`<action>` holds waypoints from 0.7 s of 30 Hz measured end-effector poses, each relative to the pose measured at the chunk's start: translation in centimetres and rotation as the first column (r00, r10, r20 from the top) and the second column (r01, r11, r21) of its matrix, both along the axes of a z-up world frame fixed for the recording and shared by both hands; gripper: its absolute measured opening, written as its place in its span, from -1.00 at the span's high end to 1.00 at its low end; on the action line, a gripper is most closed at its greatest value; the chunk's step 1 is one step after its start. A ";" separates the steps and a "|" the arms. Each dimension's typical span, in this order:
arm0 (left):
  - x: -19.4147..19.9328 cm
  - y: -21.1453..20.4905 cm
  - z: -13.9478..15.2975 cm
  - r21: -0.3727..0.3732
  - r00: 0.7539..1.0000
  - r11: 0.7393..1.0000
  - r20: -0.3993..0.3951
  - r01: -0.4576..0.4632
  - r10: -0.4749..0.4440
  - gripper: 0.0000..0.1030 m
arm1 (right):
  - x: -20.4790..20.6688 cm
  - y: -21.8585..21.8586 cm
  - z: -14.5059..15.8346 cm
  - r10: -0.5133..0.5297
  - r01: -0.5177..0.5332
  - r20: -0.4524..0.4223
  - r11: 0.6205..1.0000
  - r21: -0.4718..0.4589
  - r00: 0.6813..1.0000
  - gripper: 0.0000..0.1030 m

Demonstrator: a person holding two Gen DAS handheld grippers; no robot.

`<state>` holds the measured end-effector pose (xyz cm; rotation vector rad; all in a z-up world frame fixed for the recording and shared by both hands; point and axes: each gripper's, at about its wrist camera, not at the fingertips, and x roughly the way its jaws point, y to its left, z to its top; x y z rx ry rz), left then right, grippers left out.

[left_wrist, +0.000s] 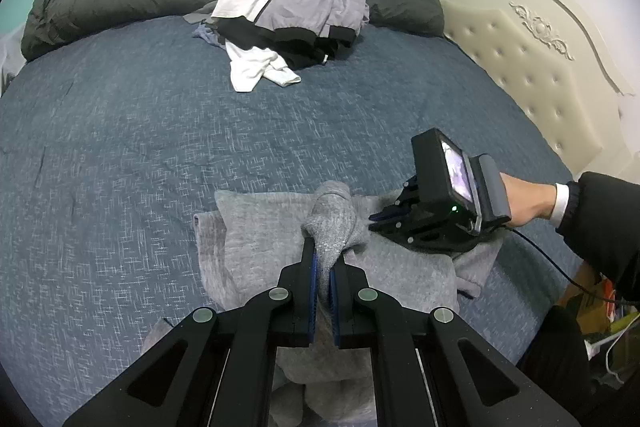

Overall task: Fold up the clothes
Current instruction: 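Grasp the hoodie collar edge with the right tool while the left tool holds the sleeve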

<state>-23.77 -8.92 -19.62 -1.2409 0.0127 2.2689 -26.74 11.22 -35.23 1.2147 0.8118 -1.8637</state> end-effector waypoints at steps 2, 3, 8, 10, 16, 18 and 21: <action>0.0 -0.1 -0.1 0.001 1.000 1.000 0.000 -0.002 0.002 0.90 | 0.0 0.5 0.9 -0.020 0.020 -0.023 0.999 -0.026 1.000 0.92; 0.0 -0.2 -0.1 0.001 1.000 1.000 -0.002 -0.005 0.005 0.90 | 0.0 0.9 1.4 -0.034 0.033 -0.026 0.998 -0.045 0.999 0.92; -0.1 -0.7 -0.2 -0.011 1.000 1.000 -0.021 -0.020 0.019 0.90 | -0.3 3.9 5.8 -0.099 0.098 0.002 0.976 -0.197 0.995 0.92; -0.2 -0.9 -0.4 -0.015 0.999 0.999 -0.026 -0.028 0.028 0.90 | -0.7 4.7 7.4 -0.127 0.135 0.050 0.958 -0.253 0.991 0.92; -0.5 -0.2 -1.8 -0.054 1.000 0.998 -0.022 -0.021 0.020 0.90 | -0.5 7.3 7.0 -0.099 0.200 0.306 0.927 -0.317 0.947 0.91; -0.7 0.1 -2.2 -0.065 1.000 0.998 -0.016 -0.017 0.016 0.90 | -0.1 7.3 6.0 -0.098 0.201 0.336 0.936 -0.288 0.937 0.91; -0.7 0.2 -2.6 -0.061 1.000 0.998 -0.007 -0.017 0.017 0.90 | 0.4 6.9 4.7 -0.111 0.205 0.334 0.943 -0.261 0.936 0.85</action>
